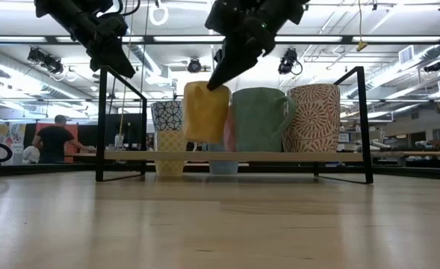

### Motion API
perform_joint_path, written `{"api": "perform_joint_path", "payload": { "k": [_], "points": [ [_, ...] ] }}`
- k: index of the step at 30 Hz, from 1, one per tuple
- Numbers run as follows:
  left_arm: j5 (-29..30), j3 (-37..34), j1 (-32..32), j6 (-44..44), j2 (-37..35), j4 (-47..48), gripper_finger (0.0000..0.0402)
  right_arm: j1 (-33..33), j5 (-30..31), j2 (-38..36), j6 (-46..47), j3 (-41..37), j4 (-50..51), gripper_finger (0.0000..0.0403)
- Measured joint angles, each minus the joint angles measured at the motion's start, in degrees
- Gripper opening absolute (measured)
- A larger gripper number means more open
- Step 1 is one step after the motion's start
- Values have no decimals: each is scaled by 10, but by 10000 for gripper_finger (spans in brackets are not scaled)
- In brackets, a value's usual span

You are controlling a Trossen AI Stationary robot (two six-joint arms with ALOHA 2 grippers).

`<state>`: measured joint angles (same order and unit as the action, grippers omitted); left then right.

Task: Place coffee mugs
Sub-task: Put the yellow mug on the shelf

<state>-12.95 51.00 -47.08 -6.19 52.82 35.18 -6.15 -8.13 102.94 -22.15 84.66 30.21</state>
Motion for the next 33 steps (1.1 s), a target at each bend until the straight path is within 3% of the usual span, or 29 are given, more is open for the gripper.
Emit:
{"api": "perform_joint_path", "payload": {
  "k": [23, 33],
  "points": [
    [0, 0, 40, 0, 0, -11, 112, 1, -5, 0, 0, -26, -1, 31],
    [0, 0, 40, 1, 0, -11, 112, 1, -6, 0, 0, -26, -3, 61]
  ]
}}
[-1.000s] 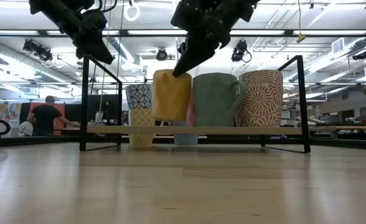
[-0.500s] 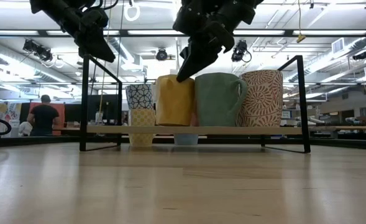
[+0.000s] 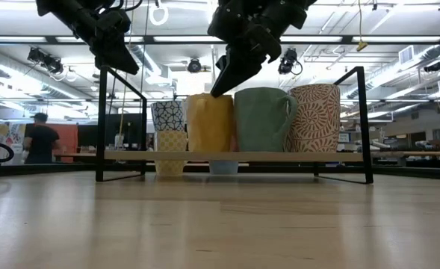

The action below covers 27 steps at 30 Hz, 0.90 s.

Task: Place coffee mugs
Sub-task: Put the yellow mug on the shelf

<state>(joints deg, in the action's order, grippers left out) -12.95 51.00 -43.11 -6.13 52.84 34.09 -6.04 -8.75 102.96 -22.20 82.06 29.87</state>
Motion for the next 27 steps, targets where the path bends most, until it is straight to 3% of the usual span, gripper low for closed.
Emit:
{"api": "perform_joint_path", "payload": {
  "k": [10, 21, 27],
  "points": [
    [0, 0, 0, 0, 0, 0, 112, 0, -1, 0, 0, 0, 1, 70],
    [0, 0, 0, 0, 0, 0, 112, 0, -29, 0, 0, 0, 2, 127],
    [0, 0, 0, 0, 0, 0, 112, 0, -29, -1, -1, 5, -1, 136]
  ]
}}
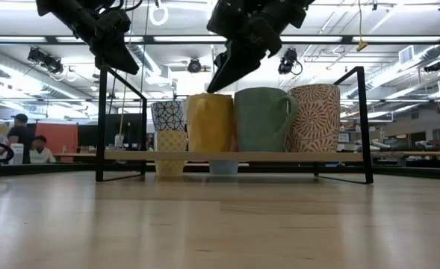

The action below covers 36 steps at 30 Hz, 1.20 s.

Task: Place coffee mugs
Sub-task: Put the yellow mug on the shelf

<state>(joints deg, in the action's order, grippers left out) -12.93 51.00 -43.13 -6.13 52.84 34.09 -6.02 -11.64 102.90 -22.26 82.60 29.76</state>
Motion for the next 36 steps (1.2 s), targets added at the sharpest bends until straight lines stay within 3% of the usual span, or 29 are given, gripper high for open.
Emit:
{"api": "perform_joint_path", "payload": {
  "k": [4, 11, 36],
  "points": [
    [0, 0, 0, 0, 0, 0, 112, 0, 3, -1, -7, 30, 7, 136],
    [0, 0, 0, 0, 0, 0, 112, -8, 70, -2, -17, 45, -6, 135],
    [0, 0, 0, 0, 0, 0, 112, -10, 41, 2, -18, 18, -10, 132]
  ]
}}
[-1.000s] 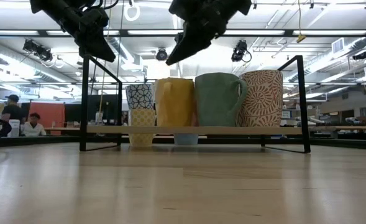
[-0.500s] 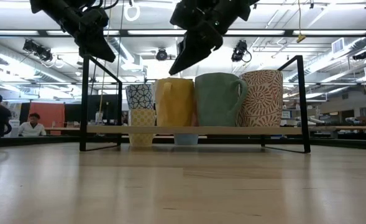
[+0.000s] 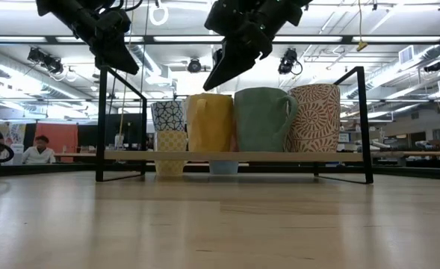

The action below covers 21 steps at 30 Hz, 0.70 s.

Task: Place coffee mugs
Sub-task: Put the yellow mug on the shelf

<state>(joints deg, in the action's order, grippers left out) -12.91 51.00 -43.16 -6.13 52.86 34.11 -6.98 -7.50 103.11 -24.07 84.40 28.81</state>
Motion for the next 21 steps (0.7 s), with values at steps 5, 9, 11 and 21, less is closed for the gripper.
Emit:
{"api": "perform_joint_path", "payload": {
  "k": [5, 9, 11, 21],
  "points": [
    [0, 0, 0, 0, 0, 0, 112, 1, 20, 13, -1, -1, -8, 132],
    [0, 0, 0, 0, 0, 0, 112, 0, 33, 20, -1, -1, -10, 132],
    [0, 0, 0, 0, 0, 0, 112, 1, 29, 24, -1, -1, -12, 132],
    [0, 0, 0, 0, 0, 0, 112, 9, 17, 23, -1, -1, -10, 132]
  ]
}}
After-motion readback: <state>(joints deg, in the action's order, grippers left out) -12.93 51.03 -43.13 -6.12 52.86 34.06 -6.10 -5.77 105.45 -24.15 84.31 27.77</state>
